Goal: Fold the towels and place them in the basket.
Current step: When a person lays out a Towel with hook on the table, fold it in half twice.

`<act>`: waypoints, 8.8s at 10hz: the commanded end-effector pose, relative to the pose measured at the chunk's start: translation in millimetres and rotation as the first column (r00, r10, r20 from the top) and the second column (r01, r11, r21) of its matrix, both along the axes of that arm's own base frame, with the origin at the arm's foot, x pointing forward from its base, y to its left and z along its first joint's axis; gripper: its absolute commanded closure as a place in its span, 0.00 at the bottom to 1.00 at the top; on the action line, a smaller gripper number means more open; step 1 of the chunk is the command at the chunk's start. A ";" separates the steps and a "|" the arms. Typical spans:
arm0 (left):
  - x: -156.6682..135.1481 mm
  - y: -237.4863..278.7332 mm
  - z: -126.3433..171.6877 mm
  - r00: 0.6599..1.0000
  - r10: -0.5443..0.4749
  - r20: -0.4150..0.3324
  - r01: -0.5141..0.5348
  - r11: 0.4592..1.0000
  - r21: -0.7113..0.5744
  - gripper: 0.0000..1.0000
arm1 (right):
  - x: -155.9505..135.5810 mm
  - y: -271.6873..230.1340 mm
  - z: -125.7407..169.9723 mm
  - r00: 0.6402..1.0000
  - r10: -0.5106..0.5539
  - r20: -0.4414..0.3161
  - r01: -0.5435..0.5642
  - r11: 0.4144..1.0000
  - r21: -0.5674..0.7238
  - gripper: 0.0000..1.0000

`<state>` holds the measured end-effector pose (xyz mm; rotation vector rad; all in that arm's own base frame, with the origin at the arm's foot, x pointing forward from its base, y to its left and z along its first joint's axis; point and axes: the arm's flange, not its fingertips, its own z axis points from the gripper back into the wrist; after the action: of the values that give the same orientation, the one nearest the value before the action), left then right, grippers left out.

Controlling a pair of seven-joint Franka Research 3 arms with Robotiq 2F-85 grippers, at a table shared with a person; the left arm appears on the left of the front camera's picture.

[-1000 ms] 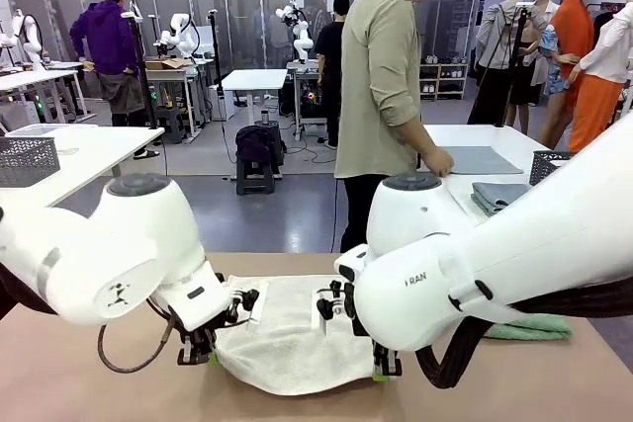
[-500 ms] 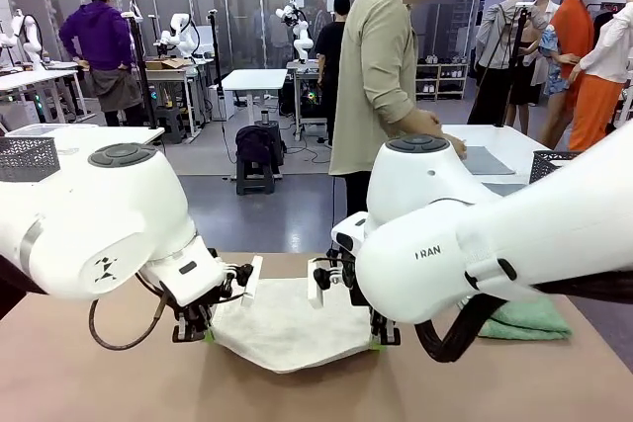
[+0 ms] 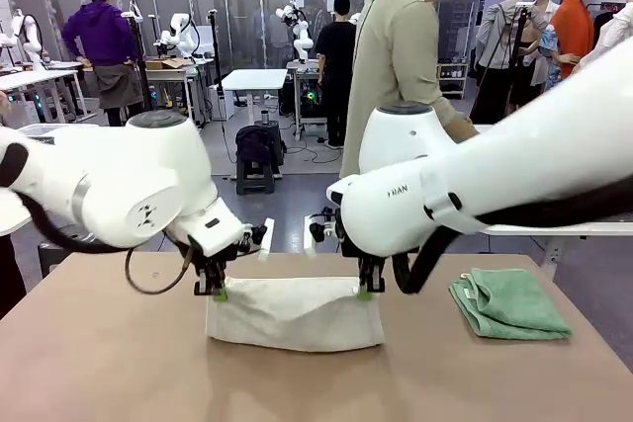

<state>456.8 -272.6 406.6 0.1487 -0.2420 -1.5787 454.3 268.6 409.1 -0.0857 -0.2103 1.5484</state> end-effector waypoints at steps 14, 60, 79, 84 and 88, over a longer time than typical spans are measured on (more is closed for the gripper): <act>78.3 -12.4 1.3 0.996 0.083 -0.039 -0.082 0.996 0.030 0.94 | 101.9 -1.9 -16.1 0.998 0.027 -0.048 -0.023 0.997 0.073 0.97; 71.2 237.4 8.7 0.991 -0.119 -0.060 0.011 0.523 -0.853 0.31 | 23.7 -98.7 41.0 0.157 -0.860 -0.485 0.987 0.128 0.093 0.35; 74.4 228.1 8.3 0.992 -0.102 -0.080 -0.015 0.523 -0.852 0.31 | 114.4 -30.3 -97.2 -0.035 -0.948 -0.317 0.981 -0.093 0.171 0.35; 74.4 228.1 8.3 0.992 -0.102 -0.080 -0.015 0.523 -0.852 0.31 | 120.5 -19.4 -105.8 -0.063 -0.956 -0.286 0.979 -0.114 0.166 0.35; 74.4 228.1 8.3 0.992 -0.102 -0.080 -0.015 0.523 -0.852 0.31 | 121.8 -18.6 -111.6 -0.073 -0.955 -0.287 0.982 -0.120 0.148 0.46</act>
<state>532.1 -44.4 413.5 -0.7488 -0.9144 -1.3373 571.8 240.1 299.5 0.1234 -0.2235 -0.0996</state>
